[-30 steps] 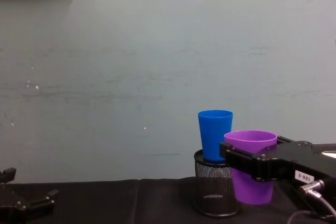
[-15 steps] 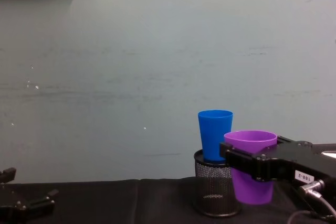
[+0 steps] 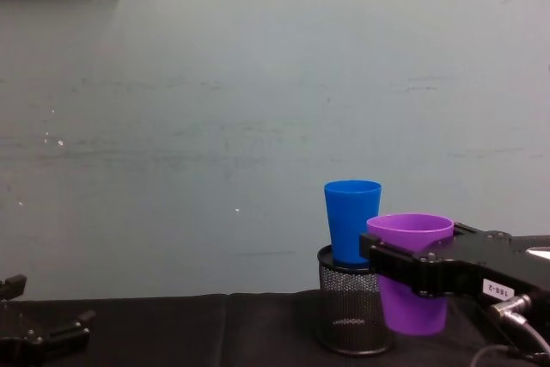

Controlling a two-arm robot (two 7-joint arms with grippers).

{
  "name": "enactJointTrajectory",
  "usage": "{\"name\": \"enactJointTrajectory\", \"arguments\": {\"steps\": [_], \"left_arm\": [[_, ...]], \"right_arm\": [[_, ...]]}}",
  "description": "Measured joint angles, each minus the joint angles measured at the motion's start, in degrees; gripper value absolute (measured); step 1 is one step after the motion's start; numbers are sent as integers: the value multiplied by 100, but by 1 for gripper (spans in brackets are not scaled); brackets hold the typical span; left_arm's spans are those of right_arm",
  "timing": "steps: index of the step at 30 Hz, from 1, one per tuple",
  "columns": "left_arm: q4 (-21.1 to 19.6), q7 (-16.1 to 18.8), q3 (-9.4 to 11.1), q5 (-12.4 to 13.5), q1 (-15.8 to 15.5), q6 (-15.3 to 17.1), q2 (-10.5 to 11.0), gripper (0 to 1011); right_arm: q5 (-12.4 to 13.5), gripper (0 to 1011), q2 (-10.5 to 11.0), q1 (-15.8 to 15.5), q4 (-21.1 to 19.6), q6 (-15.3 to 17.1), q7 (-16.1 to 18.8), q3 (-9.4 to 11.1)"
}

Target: Pick up one cup with a gripper and tap it against the other cup.

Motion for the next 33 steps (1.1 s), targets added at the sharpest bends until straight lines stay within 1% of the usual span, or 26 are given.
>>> {"name": "enactJointTrajectory", "arguments": {"steps": [33], "left_arm": [[0, 0, 0, 0, 0, 0, 0, 1000]], "right_arm": [[0, 726, 0, 0, 0, 0, 0, 0]]}}
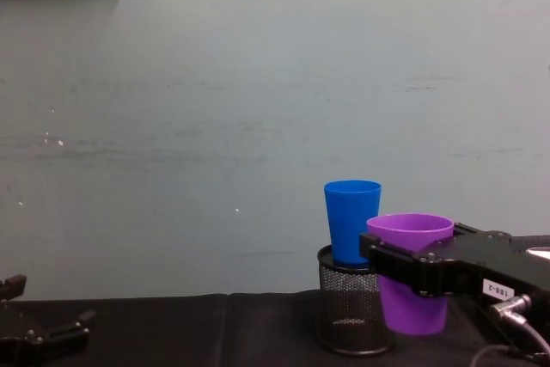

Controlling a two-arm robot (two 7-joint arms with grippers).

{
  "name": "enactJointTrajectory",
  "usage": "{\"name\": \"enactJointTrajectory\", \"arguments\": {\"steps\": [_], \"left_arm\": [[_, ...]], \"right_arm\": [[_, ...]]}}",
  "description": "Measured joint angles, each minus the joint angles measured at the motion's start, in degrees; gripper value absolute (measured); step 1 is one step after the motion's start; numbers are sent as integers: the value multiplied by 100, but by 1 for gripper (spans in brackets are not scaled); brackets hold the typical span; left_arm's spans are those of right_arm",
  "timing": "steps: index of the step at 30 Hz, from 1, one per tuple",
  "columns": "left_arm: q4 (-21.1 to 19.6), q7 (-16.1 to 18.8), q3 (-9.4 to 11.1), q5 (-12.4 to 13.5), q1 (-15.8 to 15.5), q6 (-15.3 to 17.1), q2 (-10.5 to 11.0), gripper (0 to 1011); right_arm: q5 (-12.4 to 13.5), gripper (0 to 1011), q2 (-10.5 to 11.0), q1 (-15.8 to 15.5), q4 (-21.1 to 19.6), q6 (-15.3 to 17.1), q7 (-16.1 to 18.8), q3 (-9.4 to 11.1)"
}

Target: Pick up one cup with a gripper and tap it against the other cup.

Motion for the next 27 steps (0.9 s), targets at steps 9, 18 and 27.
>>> {"name": "enactJointTrajectory", "arguments": {"steps": [9, 18, 27], "left_arm": [[0, 0, 0, 0, 0, 0, 0, 1000], [0, 0, 0, 0, 0, 0, 0, 1000], [0, 0, 0, 0, 0, 0, 0, 1000]], "right_arm": [[0, 726, 0, 0, 0, 0, 0, 0], [0, 726, 0, 1, 0, 0, 0, 0], [0, 726, 0, 0, 0, 0, 0, 0]]}}
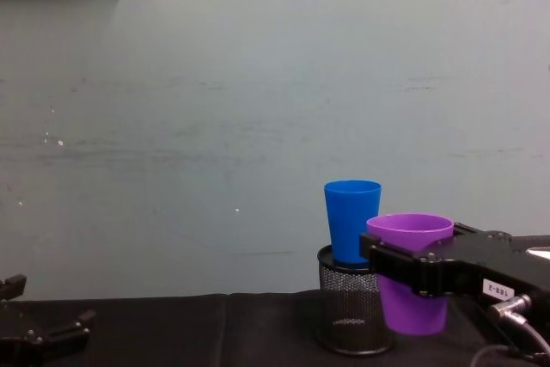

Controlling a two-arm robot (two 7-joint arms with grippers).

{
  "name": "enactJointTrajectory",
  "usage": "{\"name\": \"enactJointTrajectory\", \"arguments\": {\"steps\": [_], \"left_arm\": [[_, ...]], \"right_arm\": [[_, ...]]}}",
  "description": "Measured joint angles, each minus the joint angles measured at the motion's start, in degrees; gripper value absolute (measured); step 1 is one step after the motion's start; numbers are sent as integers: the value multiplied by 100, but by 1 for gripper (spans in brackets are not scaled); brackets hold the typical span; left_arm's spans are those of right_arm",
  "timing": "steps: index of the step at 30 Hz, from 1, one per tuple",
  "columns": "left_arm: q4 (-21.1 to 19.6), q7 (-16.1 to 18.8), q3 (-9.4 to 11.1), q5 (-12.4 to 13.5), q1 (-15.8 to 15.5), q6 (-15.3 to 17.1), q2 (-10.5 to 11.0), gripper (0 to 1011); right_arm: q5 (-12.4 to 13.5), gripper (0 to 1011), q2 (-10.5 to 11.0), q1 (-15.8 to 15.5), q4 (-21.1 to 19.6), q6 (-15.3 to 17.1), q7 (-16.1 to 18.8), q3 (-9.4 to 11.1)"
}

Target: Pick up one cup with a gripper and tap it against the other cup.

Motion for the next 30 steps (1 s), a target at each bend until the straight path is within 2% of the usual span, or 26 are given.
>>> {"name": "enactJointTrajectory", "arguments": {"steps": [17, 23, 30], "left_arm": [[0, 0, 0, 0, 0, 0, 0, 1000], [0, 0, 0, 0, 0, 0, 0, 1000], [0, 0, 0, 0, 0, 0, 0, 1000]], "right_arm": [[-1, 726, -4, 0, 1, 0, 3, 4], [66, 726, -191, 218, 315, 8, 169, 86], [159, 726, -499, 689, 907, 72, 340, 200]]}}
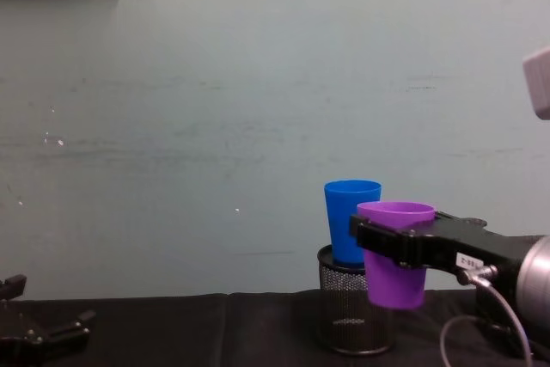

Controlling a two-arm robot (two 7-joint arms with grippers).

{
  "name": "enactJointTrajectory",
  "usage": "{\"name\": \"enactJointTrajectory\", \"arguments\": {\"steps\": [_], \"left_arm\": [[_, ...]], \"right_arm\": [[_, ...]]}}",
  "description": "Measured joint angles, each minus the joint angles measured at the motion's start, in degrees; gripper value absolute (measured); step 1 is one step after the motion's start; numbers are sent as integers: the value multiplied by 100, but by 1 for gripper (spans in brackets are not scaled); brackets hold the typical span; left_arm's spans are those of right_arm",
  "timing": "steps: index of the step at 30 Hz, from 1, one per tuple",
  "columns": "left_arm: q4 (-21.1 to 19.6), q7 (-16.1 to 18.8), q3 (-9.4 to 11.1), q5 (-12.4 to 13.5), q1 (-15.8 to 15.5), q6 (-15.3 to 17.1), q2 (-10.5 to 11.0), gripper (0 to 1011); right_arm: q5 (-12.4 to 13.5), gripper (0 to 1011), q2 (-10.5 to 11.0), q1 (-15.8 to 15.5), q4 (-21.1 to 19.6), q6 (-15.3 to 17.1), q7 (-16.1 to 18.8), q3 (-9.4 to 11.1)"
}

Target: Pick up one cup with a gripper and tap it against the other cup.

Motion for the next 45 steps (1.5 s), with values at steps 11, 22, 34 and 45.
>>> {"name": "enactJointTrajectory", "arguments": {"steps": [11, 22, 34, 45], "left_arm": [[0, 0, 0, 0, 0, 0, 0, 1000], [0, 0, 0, 0, 0, 0, 0, 1000], [0, 0, 0, 0, 0, 0, 0, 1000], [0, 0, 0, 0, 0, 0, 0, 1000]], "right_arm": [[-27, 726, -279, 540, 700, 95, 114, 28], [-173, 726, -468, 982, 1242, 137, 109, 42], [-297, 726, -620, 1296, 1649, 133, 80, 77], [-329, 726, -653, 1340, 1691, 132, 81, 88]]}}
